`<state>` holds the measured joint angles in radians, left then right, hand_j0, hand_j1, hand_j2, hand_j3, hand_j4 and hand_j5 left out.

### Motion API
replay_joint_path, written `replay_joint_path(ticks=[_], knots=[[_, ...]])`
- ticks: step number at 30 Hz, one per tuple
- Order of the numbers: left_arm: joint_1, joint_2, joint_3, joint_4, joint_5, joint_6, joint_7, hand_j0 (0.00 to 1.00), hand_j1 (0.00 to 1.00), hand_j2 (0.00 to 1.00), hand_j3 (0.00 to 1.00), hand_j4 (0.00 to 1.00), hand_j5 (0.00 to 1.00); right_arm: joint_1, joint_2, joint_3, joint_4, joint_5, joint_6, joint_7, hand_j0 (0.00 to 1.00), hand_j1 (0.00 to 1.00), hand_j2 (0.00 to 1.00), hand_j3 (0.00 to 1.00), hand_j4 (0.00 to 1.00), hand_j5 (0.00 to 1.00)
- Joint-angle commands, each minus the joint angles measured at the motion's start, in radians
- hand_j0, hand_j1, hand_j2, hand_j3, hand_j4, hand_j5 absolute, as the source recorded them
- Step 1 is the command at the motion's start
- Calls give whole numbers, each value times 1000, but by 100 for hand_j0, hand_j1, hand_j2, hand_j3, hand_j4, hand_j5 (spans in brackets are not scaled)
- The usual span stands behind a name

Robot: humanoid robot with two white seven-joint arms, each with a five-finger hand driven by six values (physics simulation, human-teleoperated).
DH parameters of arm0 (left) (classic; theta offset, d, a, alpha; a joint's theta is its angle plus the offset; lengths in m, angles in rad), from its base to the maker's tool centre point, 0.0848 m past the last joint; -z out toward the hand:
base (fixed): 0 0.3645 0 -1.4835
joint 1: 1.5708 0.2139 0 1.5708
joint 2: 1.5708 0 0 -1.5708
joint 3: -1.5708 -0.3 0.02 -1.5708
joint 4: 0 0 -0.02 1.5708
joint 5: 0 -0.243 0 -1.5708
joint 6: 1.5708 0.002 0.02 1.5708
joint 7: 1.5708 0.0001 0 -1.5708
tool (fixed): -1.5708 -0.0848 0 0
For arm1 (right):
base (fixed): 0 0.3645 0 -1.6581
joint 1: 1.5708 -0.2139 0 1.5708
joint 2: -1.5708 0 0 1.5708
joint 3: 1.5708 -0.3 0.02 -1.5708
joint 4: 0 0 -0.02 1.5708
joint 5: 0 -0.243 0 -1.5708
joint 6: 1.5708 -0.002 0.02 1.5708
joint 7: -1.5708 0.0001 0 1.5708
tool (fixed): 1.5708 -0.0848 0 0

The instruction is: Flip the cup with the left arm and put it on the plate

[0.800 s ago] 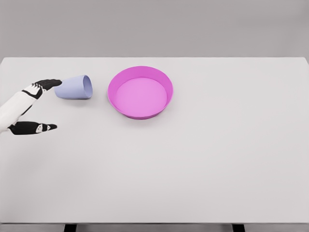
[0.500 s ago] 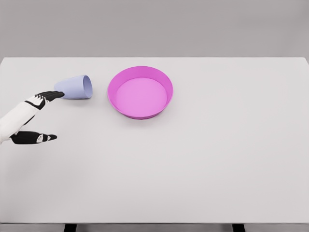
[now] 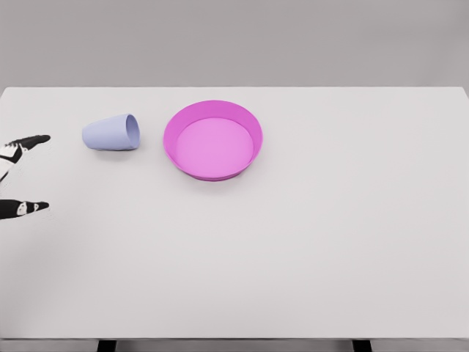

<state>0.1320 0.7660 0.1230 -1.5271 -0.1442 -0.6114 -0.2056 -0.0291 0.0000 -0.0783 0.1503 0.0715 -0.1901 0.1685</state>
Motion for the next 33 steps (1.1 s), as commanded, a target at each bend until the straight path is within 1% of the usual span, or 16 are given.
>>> replay_joint_path(ticks=[1,2,3,5,6,7,9,12,16,18,19,24,26,29,31,33], knots=[[-20,162,-134,21,8,0,5,100,100,100,100,100,100,0,0,0,0,1,0,0,100,100,100,100,100,100],[-92,168,-218,32,11,0,5,100,100,100,100,100,100,0,0,0,0,1,0,0,100,100,100,100,100,100],[-155,168,-278,64,9,0,5,100,100,100,100,100,100,0,0,0,0,1,0,0,100,100,100,100,100,100],[-287,164,-408,153,9,0,5,100,100,100,100,100,100,0,0,0,0,-1,0,0,100,100,100,100,100,100],[-321,164,-448,188,9,0,5,100,100,100,100,100,100,0,0,0,0,1,0,0,100,100,100,100,100,100],[-331,160,-450,211,8,0,5,100,100,100,100,100,100,0,0,0,0,-1,0,0,100,100,100,100,100,100],[-341,159,-479,214,12,0,2,100,100,100,100,100,100,0,0,0,0,1,0,0,100,100,100,100,100,100],[-416,150,-548,228,41,0,3,100,100,100,100,100,100,0,0,0,0,1,0,0,100,100,100,100,100,100],[-496,61,-557,272,43,0,3,100,100,100,100,100,100,0,0,0,0,1,0,0,100,100,100,100,100,100],[-568,19,-615,335,43,0,3,100,100,100,100,100,100,0,0,0,0,1,0,0,100,100,100,100,100,100],[-606,3,-628,380,43,0,3,100,100,100,100,100,100,0,0,0,0,-1,0,0,100,100,100,100,100,100],[-672,-71,-637,496,34,0,-3,100,100,100,100,100,100,0,0,0,0,-1,0,0,100,100,100,100,100,100],[-738,-79,-746,574,41,0,0,100,100,100,100,100,100,0,0,0,0,-1,0,0,100,100,100,100,100,100],[-738,-90,-750,584,23,0,-3,100,100,100,100,100,100,0,0,0,0,1,0,0,100,100,100,100,100,100],[-739,-88,-750,585,-15,0,-3,100,100,100,100,100,100,0,0,0,0,1,0,0,100,100,100,100,100,100],[-744,-88,-750,585,-15,0,-1,100,100,100,100,100,100,0,0,0,0,1,0,0,100,100,100,100,100,100]])
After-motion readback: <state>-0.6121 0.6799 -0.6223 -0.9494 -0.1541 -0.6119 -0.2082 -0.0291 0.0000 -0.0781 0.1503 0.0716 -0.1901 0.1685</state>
